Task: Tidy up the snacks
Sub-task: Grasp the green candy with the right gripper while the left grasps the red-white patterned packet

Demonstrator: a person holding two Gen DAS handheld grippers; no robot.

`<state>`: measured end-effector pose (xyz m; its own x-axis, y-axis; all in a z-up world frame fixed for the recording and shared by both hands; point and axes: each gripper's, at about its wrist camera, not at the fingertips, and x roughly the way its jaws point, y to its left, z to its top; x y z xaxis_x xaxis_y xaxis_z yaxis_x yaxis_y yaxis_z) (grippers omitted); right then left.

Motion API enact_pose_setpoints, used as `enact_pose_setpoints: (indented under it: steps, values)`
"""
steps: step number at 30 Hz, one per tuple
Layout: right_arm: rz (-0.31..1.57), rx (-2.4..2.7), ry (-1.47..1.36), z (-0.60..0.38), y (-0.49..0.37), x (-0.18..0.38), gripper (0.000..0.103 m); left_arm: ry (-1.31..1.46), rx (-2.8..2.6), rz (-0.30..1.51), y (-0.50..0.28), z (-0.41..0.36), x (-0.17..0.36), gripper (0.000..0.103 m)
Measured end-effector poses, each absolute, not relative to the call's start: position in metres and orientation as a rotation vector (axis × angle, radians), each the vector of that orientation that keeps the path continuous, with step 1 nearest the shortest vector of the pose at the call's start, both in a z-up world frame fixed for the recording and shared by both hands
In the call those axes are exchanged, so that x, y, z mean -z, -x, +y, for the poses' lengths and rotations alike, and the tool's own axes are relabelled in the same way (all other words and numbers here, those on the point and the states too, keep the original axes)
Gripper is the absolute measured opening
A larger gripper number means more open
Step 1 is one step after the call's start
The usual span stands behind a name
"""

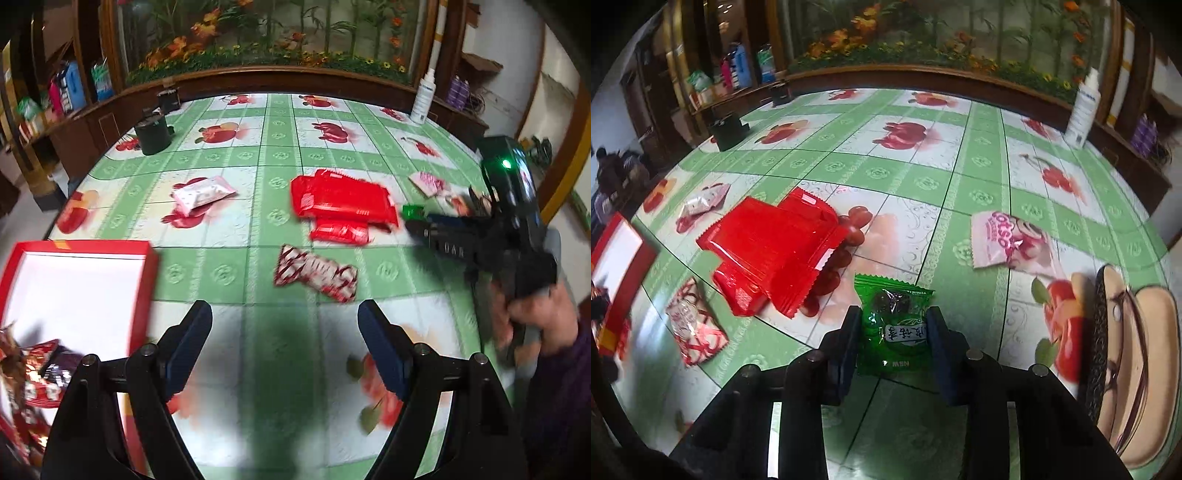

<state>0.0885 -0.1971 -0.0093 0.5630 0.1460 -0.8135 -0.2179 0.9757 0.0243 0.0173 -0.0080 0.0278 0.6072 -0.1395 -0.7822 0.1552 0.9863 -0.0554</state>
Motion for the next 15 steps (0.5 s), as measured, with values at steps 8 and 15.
enact_pose_setpoints:
  steps: [8,15]
  values:
    - [0.967,-0.202,0.042,-0.197,-0.088,0.009,0.037,0.031,0.078,0.944,-0.046,-0.035,-0.007,0.081]
    - [0.971,-0.206,0.007,-0.200,-0.089,0.009,0.038,-0.025,0.064,1.030,-0.071,-0.048,0.021,0.081]
